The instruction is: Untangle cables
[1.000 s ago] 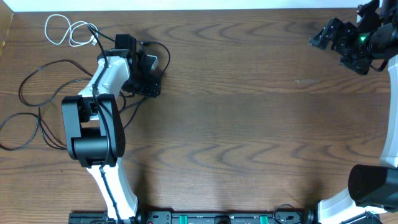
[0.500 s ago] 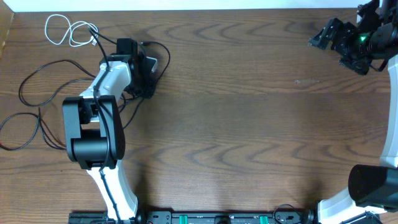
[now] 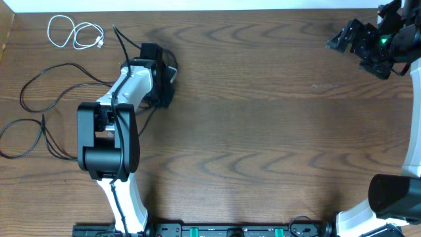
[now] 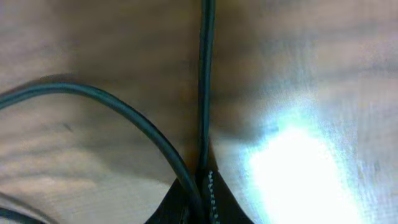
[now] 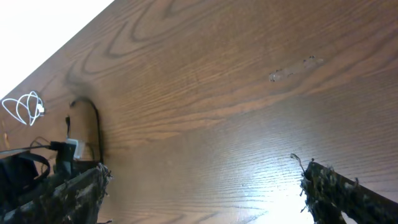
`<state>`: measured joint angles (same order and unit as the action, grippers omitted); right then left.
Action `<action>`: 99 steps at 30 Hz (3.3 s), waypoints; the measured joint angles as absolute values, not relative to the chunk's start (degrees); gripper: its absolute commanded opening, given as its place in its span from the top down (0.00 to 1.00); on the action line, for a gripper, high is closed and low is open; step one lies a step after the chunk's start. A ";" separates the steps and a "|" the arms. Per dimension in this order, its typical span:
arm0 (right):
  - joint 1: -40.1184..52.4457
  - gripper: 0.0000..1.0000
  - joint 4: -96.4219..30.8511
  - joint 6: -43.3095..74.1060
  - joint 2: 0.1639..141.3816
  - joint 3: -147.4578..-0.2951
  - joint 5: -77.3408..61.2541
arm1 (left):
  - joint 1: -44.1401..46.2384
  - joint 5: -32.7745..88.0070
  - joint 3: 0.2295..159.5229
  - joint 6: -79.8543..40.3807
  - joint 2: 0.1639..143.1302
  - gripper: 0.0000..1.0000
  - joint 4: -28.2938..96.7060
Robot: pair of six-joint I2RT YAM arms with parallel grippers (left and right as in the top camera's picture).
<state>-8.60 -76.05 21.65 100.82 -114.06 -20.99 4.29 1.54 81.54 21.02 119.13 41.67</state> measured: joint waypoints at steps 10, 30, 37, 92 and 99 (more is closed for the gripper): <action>-8.60 0.01 -76.05 21.65 100.82 -114.06 -21.02 | 4.40 3.70 78.13 19.53 105.93 0.93 48.97; -8.60 0.01 -75.99 21.65 100.82 -114.06 -21.04 | 3.05 6.13 78.98 12.45 96.42 0.93 61.43; -8.60 0.01 -75.96 21.65 100.82 -114.06 -21.04 | 3.05 7.57 78.94 9.41 99.50 0.93 58.74; -8.60 0.01 -76.73 21.63 100.82 -114.06 -21.04 | -33.69 -11.90 80.71 -9.15 110.83 0.34 44.75; -8.60 0.01 -76.69 21.61 100.82 -114.06 -21.04 | -33.91 -10.57 80.71 -7.88 116.07 0.35 44.66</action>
